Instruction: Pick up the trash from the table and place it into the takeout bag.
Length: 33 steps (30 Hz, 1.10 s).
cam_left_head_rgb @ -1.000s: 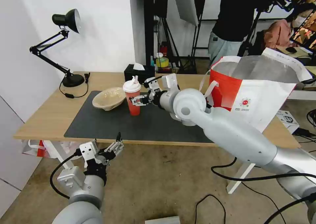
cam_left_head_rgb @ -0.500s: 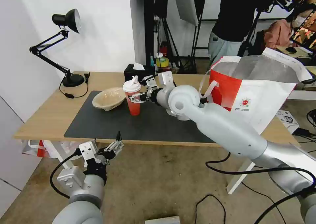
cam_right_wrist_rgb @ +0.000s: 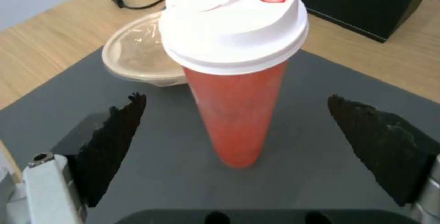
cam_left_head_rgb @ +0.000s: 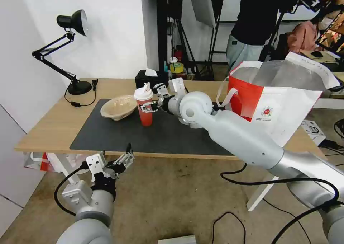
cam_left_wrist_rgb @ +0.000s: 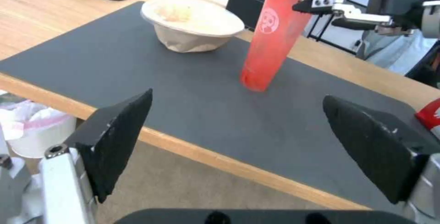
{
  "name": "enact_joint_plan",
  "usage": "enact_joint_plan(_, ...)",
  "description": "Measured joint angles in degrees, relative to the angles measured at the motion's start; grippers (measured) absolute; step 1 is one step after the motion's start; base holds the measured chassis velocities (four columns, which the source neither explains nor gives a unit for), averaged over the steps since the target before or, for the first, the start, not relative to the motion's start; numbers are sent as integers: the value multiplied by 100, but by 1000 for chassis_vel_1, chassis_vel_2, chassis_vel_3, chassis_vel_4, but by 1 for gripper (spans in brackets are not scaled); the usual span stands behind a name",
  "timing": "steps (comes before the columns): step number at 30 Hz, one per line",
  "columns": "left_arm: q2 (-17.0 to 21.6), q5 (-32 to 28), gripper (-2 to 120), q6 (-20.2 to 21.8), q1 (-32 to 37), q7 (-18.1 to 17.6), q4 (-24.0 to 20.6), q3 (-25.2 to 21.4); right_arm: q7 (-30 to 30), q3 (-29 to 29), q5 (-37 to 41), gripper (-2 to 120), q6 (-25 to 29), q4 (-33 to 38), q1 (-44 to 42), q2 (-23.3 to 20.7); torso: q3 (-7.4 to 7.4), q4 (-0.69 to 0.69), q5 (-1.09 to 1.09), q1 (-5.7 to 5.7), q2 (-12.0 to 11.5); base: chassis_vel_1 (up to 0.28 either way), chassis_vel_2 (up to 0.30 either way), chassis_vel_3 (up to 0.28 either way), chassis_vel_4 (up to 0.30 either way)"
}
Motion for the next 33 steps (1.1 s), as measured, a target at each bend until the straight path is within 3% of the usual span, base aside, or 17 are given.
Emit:
enact_joint_plan(15, -11, -18, 100, -8, -46, -23, 0, 1, -468, -77, -356, 100, 47, -702, 165, 330, 0, 0, 0, 0, -1, 0, 0, 0, 0)
enact_joint_plan(33, -46, -18, 100, -14, -34, -23, 0, 20, -739, -85, -517, 100, 70, -929, 144, 494, 0, 1, 0, 0, 0, 0, 0, 0, 0)
